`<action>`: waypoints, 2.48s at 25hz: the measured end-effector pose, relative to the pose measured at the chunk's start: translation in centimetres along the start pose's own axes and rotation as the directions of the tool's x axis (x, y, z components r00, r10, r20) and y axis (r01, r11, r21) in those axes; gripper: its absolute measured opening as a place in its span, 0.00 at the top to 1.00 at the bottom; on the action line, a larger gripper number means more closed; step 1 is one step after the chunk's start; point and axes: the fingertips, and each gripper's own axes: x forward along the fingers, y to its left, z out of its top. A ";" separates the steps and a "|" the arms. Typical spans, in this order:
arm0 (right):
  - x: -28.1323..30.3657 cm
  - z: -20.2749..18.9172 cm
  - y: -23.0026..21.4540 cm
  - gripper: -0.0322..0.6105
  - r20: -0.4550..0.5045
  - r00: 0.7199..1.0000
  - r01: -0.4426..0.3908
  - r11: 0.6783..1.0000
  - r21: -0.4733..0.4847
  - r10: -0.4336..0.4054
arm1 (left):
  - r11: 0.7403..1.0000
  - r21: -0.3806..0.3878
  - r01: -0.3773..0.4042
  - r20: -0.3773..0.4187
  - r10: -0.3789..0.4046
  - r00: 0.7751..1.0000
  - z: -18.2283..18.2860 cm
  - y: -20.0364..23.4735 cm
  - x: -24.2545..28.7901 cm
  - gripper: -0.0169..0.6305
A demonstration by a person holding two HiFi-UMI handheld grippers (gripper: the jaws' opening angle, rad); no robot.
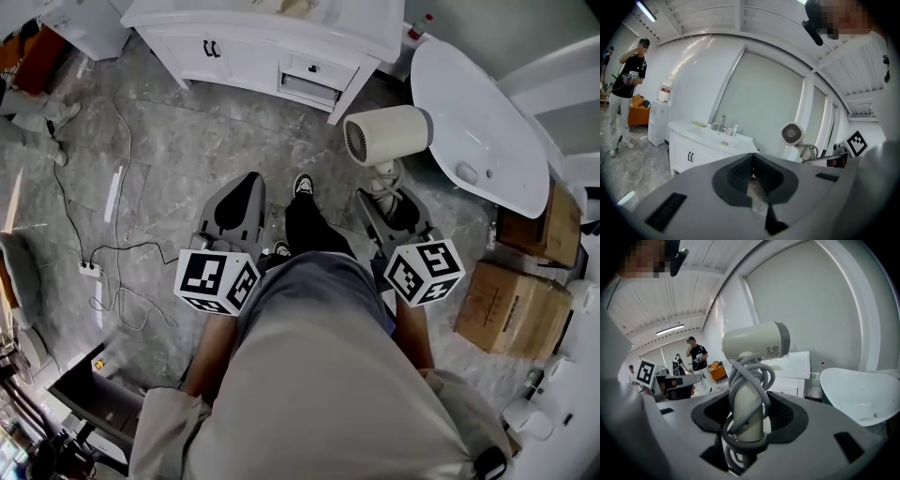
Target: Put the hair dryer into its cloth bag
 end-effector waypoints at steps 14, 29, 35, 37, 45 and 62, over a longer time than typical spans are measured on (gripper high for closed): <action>10.3 5.6 -7.9 0.58 -0.037 0.999 -0.031 0.999 0.017 0.032 | 0.997 0.080 -0.022 -0.063 0.027 0.998 2.8 3.6 12.8 0.96; 18.5 11.2 -15.1 0.58 -0.057 0.996 -0.062 0.998 0.013 0.062 | 0.993 0.113 -0.025 -0.076 0.034 0.996 5.7 5.6 24.0 0.96; 21.0 12.5 -16.6 0.58 -0.071 0.995 -0.075 0.997 0.002 0.075 | 0.994 0.100 -0.037 -0.073 0.045 0.996 6.4 6.5 26.4 0.96; 21.6 12.7 -16.9 0.58 -0.078 0.994 -0.082 0.997 0.001 0.081 | 0.995 0.095 -0.043 -0.072 0.050 0.996 6.6 6.6 26.9 0.96; 23.4 13.1 -17.7 0.58 -0.100 0.991 -0.087 0.996 0.016 0.088 | 0.995 0.081 -0.058 -0.065 0.064 0.996 7.4 7.8 28.3 0.96; 33.1 17.4 -18.0 0.58 -0.105 0.994 -0.010 0.999 0.046 0.015 | 0.998 0.056 0.032 -0.086 -0.027 0.996 11.2 16.7 37.1 0.96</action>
